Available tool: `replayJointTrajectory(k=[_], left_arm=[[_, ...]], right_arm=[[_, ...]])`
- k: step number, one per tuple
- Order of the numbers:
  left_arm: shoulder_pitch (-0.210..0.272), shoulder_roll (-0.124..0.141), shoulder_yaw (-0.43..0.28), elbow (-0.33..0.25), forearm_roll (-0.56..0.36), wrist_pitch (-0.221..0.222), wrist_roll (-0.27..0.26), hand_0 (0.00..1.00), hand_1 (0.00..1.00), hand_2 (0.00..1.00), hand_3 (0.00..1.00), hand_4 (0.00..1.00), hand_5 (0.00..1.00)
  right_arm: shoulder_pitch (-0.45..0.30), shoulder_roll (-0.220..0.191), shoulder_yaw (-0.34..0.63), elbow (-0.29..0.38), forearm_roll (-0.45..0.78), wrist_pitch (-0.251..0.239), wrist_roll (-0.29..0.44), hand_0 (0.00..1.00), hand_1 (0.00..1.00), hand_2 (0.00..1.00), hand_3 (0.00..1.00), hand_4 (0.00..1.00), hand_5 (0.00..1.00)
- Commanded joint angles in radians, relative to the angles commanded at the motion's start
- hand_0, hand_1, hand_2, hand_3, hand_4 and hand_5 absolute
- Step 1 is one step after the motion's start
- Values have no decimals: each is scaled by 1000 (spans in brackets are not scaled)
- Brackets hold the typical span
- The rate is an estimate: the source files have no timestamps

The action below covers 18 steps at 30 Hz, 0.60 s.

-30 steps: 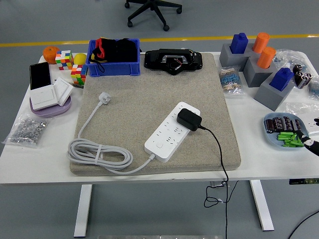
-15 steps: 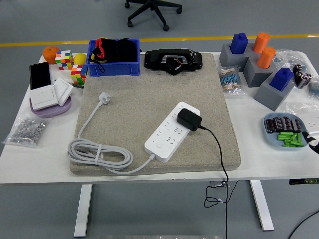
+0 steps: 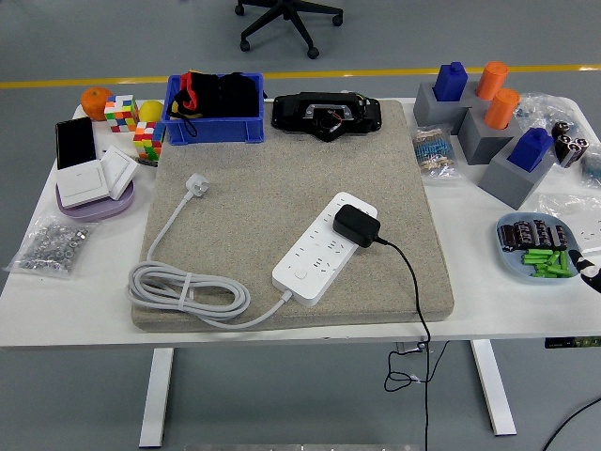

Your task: Press the white button,pick up the black plug,place it near the board,insert it into the board

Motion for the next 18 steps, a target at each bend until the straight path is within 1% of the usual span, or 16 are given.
replayJointTrajectory(k=[8, 18], left_arm=[[1, 2, -7, 0, 8, 0, 1, 685, 676, 657, 684, 561, 197], [-1, -1, -6, 0, 5, 0, 3, 685, 676, 657, 684, 561, 197]], right_arm=[[2, 2, 5, -2, 0, 33, 4, 756, 744, 691, 667, 897, 313], [4, 4, 7, -5, -2, 38, 4, 755, 745, 691, 666, 895, 311]])
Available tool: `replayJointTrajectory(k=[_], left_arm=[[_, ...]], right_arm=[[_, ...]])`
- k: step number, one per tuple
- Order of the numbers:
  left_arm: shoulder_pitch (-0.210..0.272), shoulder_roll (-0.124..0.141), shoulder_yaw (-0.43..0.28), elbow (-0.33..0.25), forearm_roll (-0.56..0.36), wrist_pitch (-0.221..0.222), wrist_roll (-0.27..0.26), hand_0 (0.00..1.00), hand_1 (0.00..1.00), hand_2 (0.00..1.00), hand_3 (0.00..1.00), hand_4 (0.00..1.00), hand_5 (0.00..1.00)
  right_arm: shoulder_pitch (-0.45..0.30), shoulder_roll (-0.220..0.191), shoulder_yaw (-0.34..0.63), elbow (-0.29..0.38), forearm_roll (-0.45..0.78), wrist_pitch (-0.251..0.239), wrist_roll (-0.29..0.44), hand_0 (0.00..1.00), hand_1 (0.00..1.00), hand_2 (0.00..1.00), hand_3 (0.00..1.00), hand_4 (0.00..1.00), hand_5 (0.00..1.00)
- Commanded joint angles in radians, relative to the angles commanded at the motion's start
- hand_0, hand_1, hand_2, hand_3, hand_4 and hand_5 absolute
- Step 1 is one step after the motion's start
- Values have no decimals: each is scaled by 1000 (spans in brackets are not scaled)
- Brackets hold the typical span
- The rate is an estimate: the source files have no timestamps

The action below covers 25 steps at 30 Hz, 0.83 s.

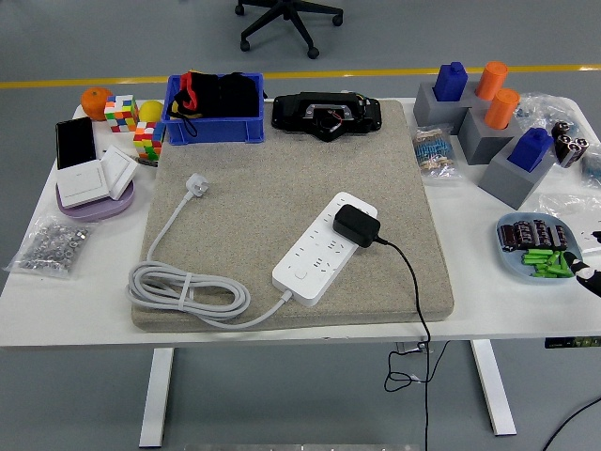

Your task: Press the white button,pick up the black plug,place it near the board,insert it into the board

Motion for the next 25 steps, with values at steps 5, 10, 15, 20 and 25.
replayJointTrajectory(k=[5, 10, 15, 20, 25], left_arm=[[-1, 0, -4, 0, 5, 0, 1, 686, 676, 657, 684, 562, 197], [-4, -1, 3, 0, -3, 0, -1, 686, 676, 657, 684, 562, 197], [-4, -1, 0, 0, 0, 0, 0, 686, 676, 657, 685, 562, 197], [-3, 0, -2, 0, 0, 0, 0, 686, 676, 657, 684, 562, 197], [-1, -1, 2, 0, -4, 0, 0, 686, 676, 657, 684, 562, 197]], right_arm=[[3, 0, 3, 2, 0, 0, 1, 754, 745, 691, 666, 891, 310], [3, 1, 5, 2, 0, 0, 0, 755, 744, 690, 664, 890, 307], [4, 3, 4, 1, 0, 1, 0, 754, 743, 689, 663, 887, 306], [4, 1, 0, 0, 1, 2, 0, 754, 743, 690, 662, 886, 305], [2, -1, -2, -2, 1, 2, 0, 754, 743, 690, 662, 886, 305]])
